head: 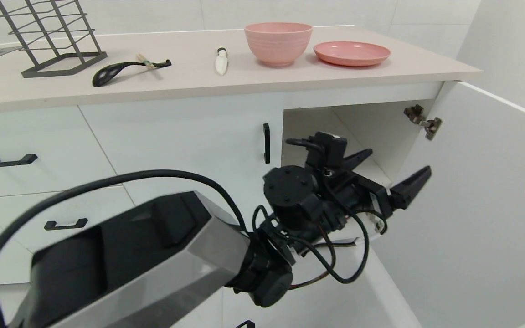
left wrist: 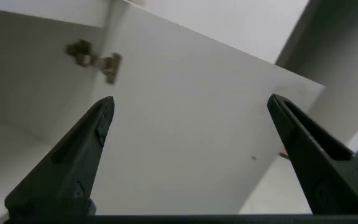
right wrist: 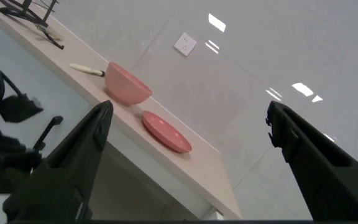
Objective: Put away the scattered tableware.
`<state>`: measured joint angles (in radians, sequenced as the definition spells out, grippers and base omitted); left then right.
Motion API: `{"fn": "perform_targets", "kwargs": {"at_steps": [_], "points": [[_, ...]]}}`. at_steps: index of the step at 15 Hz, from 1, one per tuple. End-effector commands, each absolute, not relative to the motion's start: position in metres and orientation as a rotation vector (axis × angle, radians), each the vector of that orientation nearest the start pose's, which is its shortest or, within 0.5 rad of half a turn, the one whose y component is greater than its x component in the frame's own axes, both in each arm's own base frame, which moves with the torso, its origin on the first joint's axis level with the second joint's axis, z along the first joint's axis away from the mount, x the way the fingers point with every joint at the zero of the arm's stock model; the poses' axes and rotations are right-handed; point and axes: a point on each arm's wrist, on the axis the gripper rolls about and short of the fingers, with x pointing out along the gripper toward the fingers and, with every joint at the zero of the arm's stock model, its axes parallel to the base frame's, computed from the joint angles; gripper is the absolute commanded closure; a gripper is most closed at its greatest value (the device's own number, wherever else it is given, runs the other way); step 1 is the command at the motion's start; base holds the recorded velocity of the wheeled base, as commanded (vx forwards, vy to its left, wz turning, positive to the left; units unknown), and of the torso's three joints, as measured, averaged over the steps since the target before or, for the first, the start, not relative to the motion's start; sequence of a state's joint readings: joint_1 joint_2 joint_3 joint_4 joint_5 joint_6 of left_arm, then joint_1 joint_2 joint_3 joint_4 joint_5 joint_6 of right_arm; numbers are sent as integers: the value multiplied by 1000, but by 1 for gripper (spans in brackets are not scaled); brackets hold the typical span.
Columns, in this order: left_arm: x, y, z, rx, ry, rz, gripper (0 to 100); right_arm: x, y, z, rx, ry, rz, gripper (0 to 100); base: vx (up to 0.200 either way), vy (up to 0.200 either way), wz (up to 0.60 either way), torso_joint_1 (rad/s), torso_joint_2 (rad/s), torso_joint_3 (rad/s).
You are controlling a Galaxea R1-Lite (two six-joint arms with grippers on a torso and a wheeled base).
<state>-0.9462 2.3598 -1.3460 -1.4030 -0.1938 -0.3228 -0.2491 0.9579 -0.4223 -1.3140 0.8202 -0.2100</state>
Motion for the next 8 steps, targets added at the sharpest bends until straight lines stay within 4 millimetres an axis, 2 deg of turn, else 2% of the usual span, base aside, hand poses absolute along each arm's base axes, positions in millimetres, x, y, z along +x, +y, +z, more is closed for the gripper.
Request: {"fn": "perform_targets", "kwargs": {"at_steps": [1, 3, 5, 8], "points": [[270, -298, 160, -398, -145, -1042, 0, 90, -6, 283, -587, -715, 477, 0, 0, 0, 0, 0, 0, 0], [257, -255, 164, -372, -120, -983, 0, 90, -6, 280, -580, -705, 480, 0, 0, 0, 0, 0, 0, 0], [244, -222, 171, -349, -117, -941, 0, 93, -6, 276, -571, -689, 484, 0, 0, 0, 0, 0, 0, 0], [215, -158, 181, -262, -140, -884, 0, 101, -8, 260, -545, -622, 498, 0, 0, 0, 0, 0, 0, 0]]}}
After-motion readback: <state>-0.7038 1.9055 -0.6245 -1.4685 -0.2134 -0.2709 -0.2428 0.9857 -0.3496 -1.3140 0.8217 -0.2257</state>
